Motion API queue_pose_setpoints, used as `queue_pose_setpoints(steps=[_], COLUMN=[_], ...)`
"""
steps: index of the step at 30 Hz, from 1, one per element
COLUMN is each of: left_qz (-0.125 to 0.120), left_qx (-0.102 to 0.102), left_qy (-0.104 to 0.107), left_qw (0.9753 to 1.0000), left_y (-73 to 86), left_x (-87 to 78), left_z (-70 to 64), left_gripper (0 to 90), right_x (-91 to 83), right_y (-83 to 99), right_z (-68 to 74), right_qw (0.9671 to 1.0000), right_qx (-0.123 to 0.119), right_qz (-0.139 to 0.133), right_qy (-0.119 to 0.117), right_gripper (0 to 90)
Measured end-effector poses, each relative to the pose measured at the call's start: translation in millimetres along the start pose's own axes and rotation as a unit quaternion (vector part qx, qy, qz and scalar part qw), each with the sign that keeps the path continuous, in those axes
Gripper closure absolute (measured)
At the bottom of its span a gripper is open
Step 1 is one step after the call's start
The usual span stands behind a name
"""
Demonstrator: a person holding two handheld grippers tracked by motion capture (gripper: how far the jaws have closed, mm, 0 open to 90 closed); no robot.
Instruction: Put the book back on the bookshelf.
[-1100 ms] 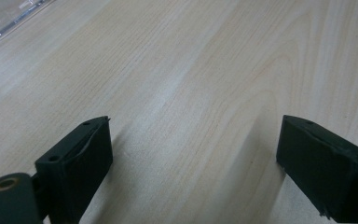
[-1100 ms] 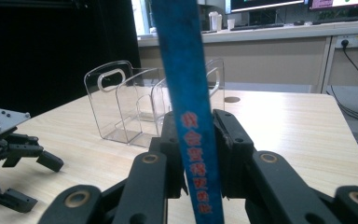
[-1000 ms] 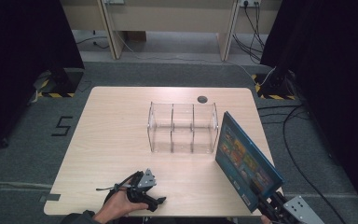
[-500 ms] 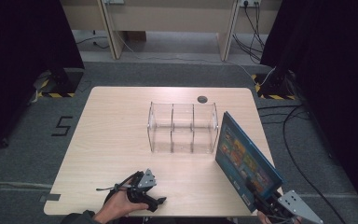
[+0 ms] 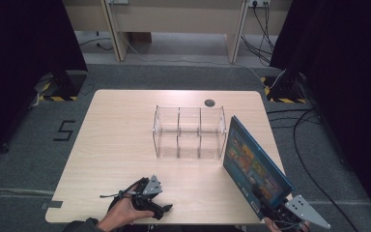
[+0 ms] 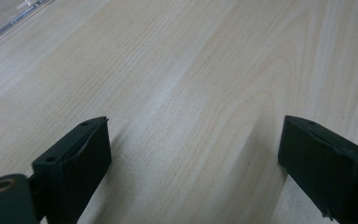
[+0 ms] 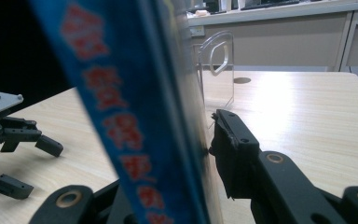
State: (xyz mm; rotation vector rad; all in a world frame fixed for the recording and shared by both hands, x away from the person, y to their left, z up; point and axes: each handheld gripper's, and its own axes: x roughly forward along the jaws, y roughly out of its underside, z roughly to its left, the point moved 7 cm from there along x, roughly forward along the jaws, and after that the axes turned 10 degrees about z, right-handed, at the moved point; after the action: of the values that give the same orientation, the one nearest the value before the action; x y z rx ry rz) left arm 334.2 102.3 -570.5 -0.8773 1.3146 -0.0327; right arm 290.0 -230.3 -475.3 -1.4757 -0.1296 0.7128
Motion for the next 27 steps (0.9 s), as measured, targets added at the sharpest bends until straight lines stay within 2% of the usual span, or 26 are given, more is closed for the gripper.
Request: queue_pose_setpoints(steps=[6,8,9,12,14,15,18,21,23,26,27], left_qz=[0.000,0.000,-0.001,0.000,-0.001,-0.001,-0.001,-0.002,-0.002,-0.003,-0.003], left_qx=[0.001,0.001,0.001,0.002,0.001,0.001,0.001,0.001,0.001,0.000,0.000], left_qy=[0.001,0.001,0.001,0.001,0.001,0.001,0.001,0.001,0.001,0.001,0.001], left_qw=[1.0000,1.0000,1.0000,1.0000,1.0000,1.0000,1.0000,1.0000,1.0000,1.0000,1.0000], left_y=[0.0,-0.2,-0.1,-0.3,-0.4,-0.4,-0.6,-0.5,-0.6,-0.6,-0.7], left_x=[0.0,0.2,0.2,0.4,0.5,0.5,0.6,0.7,0.8,0.8,0.8], left_z=[-0.3,-0.6,-0.5,-0.6,-0.7,-0.7,-0.7,-0.9,-1.0,-1.0,-1.0], left_gripper=[8.3,8.3,8.3,8.1,8.1,8.0,7.9,7.9,7.9,7.9,7.9], right_x=[3.0,4.6,6.5,7.4,6.4,5.2,4.2,-0.9,-5.1,-8.1,-9.5], right_y=[2.6,3.9,5.3,5.8,4.8,3.2,2.4,-3.5,-8.1,-8.9,-9.5], right_z=[0.6,0.3,0.2,-0.9,-0.8,-1.0,-2.8,-3.3,-4.3,-6.2,-7.2], right_qw=[1.0000,0.9999,0.9996,0.9994,0.9996,1.0000,0.9999,0.9996,0.9990,0.9989,0.9987], right_qx=[0.006,0.012,0.025,0.029,0.028,0.008,0.008,0.002,0.017,0.017,0.024], right_qz=[0.004,0.007,0.009,0.007,0.002,0.000,-0.005,-0.028,-0.041,-0.044,-0.046], right_qy=[-0.006,-0.008,-0.014,-0.015,-0.010,0.004,0.008,0.009,0.000,0.000,-0.003], right_gripper=[71.2,71.4,71.6,72.5,74.8,77.6,79.0,82.0,81.5,81.7,82.2])
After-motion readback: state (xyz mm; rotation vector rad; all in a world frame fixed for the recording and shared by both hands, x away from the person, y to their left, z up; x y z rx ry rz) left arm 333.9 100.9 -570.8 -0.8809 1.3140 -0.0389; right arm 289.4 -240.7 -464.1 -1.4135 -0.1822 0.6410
